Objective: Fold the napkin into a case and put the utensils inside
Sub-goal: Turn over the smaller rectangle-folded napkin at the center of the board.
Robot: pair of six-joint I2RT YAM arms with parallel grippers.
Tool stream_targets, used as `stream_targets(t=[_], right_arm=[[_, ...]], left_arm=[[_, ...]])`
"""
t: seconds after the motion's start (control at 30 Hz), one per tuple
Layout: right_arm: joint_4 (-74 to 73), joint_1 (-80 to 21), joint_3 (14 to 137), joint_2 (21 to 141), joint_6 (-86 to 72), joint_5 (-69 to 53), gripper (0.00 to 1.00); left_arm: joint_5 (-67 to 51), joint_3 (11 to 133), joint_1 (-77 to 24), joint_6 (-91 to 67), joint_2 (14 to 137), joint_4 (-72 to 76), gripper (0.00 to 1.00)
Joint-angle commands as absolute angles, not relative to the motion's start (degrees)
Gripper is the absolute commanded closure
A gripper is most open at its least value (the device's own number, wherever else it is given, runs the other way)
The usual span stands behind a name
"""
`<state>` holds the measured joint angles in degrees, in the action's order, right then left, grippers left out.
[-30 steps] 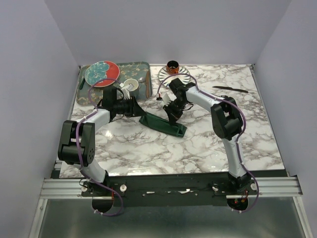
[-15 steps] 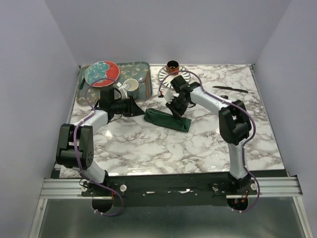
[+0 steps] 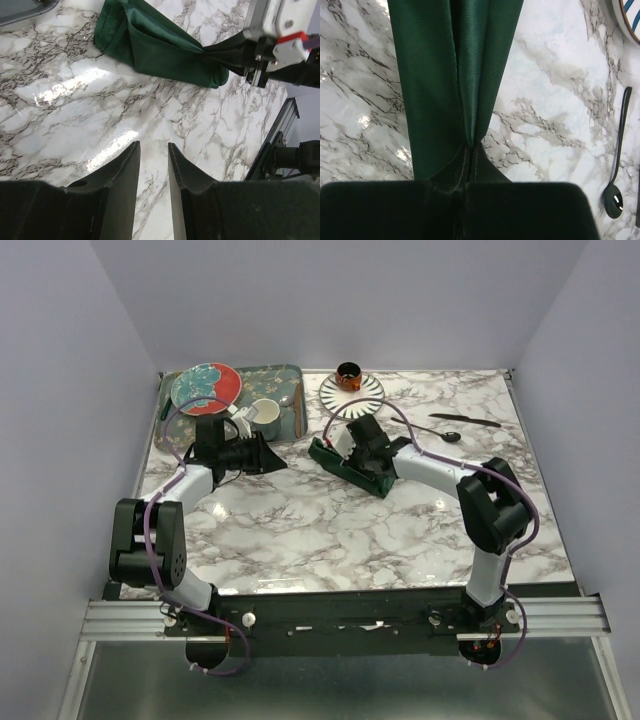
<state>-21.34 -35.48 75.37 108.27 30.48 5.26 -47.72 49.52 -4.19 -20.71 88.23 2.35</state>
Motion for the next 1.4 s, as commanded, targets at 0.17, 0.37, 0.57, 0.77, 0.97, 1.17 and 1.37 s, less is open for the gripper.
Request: stream_targets(t=[0.17, 0.37, 0.57, 0.77, 0.97, 1.17, 1.37], right_arm=[[-3.70, -41.48, 67.68, 102.40, 33.92, 17.05, 0.99], [2.00, -44.38, 64.35, 100.11, 36.47, 20.83, 0.99], [13.93, -48.94, 55.82, 99.05, 40.16, 25.13, 0.99], [28.45, -53.43, 46.77, 100.63, 45.26, 30.32, 0.99], [29.62, -57.29, 44.30, 99.76, 45.70, 31.81, 0.99], [26.38, -61.07, 43.33, 99.84, 43.51, 32.08, 0.88], [19.53, -63.36, 43.42, 100.28, 39.99, 30.67, 0.76]], left_arm=[[-45.70, 47.28, -3.08, -19.07, 84.73, 0.70, 0.61], [-45.00, 46.67, -2.46, -18.81, 84.11, 0.44, 0.62], [-44.56, 46.06, -1.06, -18.63, 83.41, 0.26, 0.62], [-44.74, 45.44, -0.44, -18.20, 82.36, 0.09, 0.62], [-44.38, 44.74, -0.44, -17.75, 81.65, 0.09, 0.62], [-44.38, 44.30, -0.44, -16.35, 80.77, -2.10, 0.62], [-44.38, 45.52, -0.44, -13.54, 79.54, -5.79, 0.61]])
